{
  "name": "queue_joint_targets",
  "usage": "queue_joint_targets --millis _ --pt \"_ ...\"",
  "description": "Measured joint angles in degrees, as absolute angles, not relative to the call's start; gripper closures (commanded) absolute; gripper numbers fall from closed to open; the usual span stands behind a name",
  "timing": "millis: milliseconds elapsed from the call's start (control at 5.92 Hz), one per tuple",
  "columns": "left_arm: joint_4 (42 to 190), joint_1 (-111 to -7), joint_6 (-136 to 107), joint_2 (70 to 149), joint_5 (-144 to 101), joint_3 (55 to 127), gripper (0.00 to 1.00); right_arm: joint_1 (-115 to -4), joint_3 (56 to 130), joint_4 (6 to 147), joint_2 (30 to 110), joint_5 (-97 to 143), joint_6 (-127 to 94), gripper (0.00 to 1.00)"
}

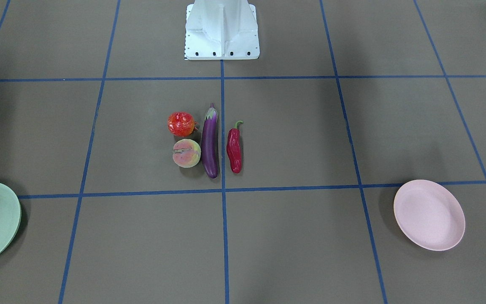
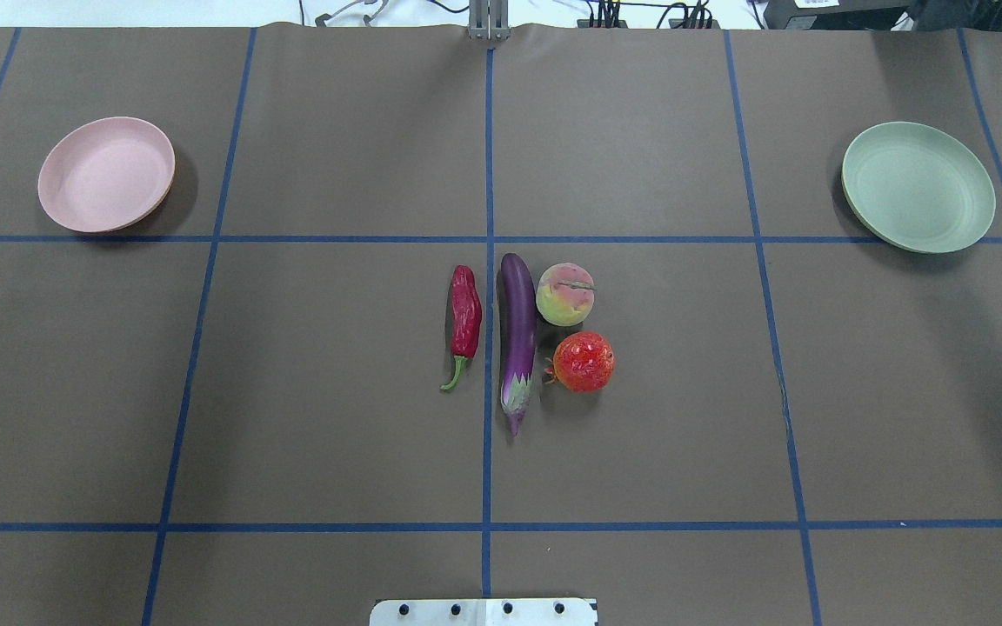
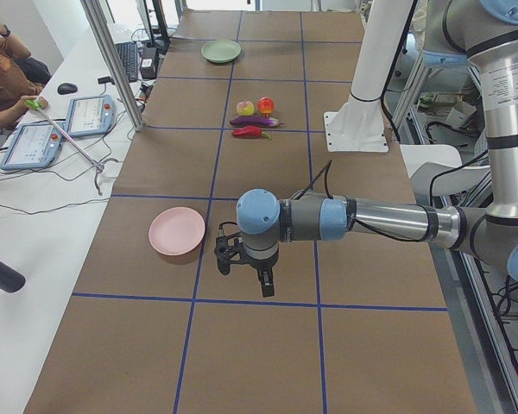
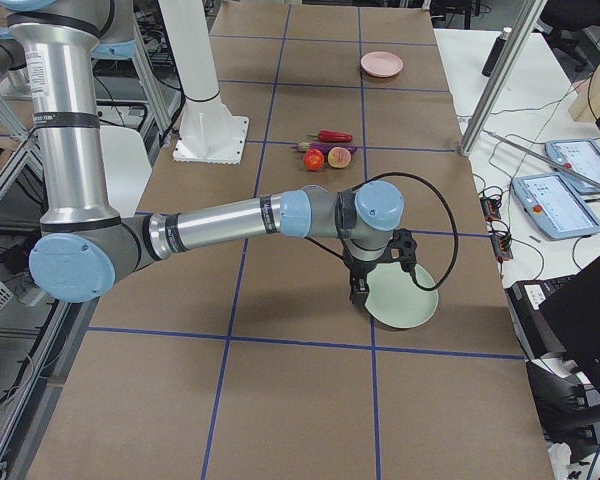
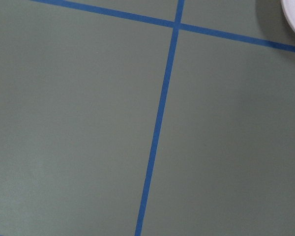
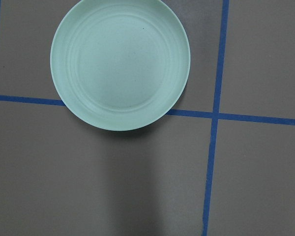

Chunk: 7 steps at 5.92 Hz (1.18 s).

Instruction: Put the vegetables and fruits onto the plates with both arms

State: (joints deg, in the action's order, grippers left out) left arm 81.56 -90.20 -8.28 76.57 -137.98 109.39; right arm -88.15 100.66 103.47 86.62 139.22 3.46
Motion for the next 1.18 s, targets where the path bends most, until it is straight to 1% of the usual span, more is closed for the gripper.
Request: queue_joint_targets --millis 338,676,845,1183 --pt "81.93 -89.73 -8.2 76.6 -145.09 109.66 0.0 -87.29 101.61 101.86 89.33 141.24 3.77 0.0" --pt "84.07 -87.81 -8.81 77.43 -152.94 110.05 0.0 -86.25 102.0 94.14 92.76 145.81 3.63 0.0" --pt "86.39 -85.06 -13.53 79.11 -153.81 110.85 0.0 -85.83 102.07 92.6 93.37 149.44 3.4 0.0" --pt "94.13 -75.16 -32.96 83.46 -152.19 114.95 0.0 -83.53 102.25 91.5 93.46 153.88 1.36 0.0"
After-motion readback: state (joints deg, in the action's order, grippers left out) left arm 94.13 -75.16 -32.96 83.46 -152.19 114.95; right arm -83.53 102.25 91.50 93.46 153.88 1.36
